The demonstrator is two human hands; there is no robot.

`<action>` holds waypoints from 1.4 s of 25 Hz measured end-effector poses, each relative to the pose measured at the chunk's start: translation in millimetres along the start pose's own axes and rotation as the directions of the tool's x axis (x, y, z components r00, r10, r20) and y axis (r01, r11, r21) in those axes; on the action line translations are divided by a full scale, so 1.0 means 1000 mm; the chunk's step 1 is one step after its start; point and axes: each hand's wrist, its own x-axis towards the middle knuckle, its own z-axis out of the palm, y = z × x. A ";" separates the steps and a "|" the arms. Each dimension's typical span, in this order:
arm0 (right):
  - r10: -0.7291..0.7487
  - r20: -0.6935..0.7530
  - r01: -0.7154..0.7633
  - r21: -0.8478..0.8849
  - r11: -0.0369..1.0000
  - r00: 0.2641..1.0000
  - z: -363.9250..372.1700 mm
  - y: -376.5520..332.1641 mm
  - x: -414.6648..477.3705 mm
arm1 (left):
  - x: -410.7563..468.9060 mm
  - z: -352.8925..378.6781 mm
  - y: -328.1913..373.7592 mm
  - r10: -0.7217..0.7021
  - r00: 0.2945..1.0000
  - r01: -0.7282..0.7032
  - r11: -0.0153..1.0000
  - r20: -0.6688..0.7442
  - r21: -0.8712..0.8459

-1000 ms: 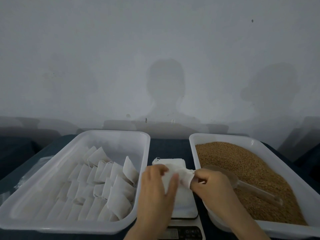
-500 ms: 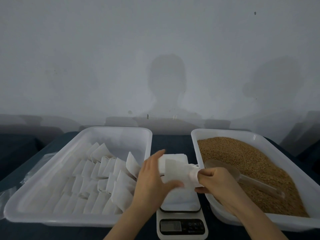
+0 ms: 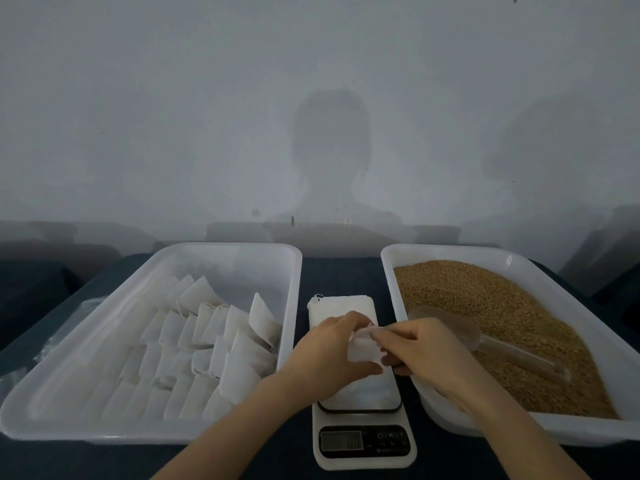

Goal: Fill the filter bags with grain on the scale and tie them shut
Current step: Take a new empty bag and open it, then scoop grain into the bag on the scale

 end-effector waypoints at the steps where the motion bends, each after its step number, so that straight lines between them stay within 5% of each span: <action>1: -0.018 -0.013 0.018 0.002 1.000 1.000 -0.008 0.001 0.001 | 0.001 -0.003 -0.003 -0.042 0.999 0.044 0.996 0.027 -0.079; 4: -0.040 -0.146 0.026 -0.095 0.995 0.989 -0.048 0.013 0.005 | 0.003 -0.009 -0.012 -0.100 0.991 0.117 0.969 0.088 -0.217; 7: -0.113 -0.299 -0.045 -0.474 0.880 0.948 -0.095 0.047 0.013 | 0.001 -0.008 -0.018 -0.111 0.981 0.150 0.954 0.157 -0.260; 11: 0.008 -0.131 -0.105 -0.753 0.649 0.991 -0.123 0.099 0.024 | 0.001 -0.009 -0.019 -0.102 0.965 0.160 0.958 0.240 -0.238; 20: -0.069 -0.138 -0.077 -0.829 0.553 0.988 -0.122 0.113 0.037 | -0.004 -0.006 -0.018 -0.097 0.964 0.153 0.963 0.246 -0.222; 27: -0.079 -0.153 -0.144 -0.984 0.101 0.985 -0.186 0.091 0.024 | -0.004 -0.006 -0.018 -0.105 0.967 0.162 0.957 0.230 -0.242; 31: 0.030 -0.112 -0.113 -0.993 0.033 0.993 -0.195 0.097 0.030 | -0.003 -0.006 -0.016 -0.110 0.963 0.170 0.956 0.246 -0.241; 35: 0.019 -0.035 -0.036 -0.997 0.070 0.999 -0.173 0.098 0.037 | -0.002 -0.005 -0.018 -0.119 0.958 0.182 0.955 0.260 -0.235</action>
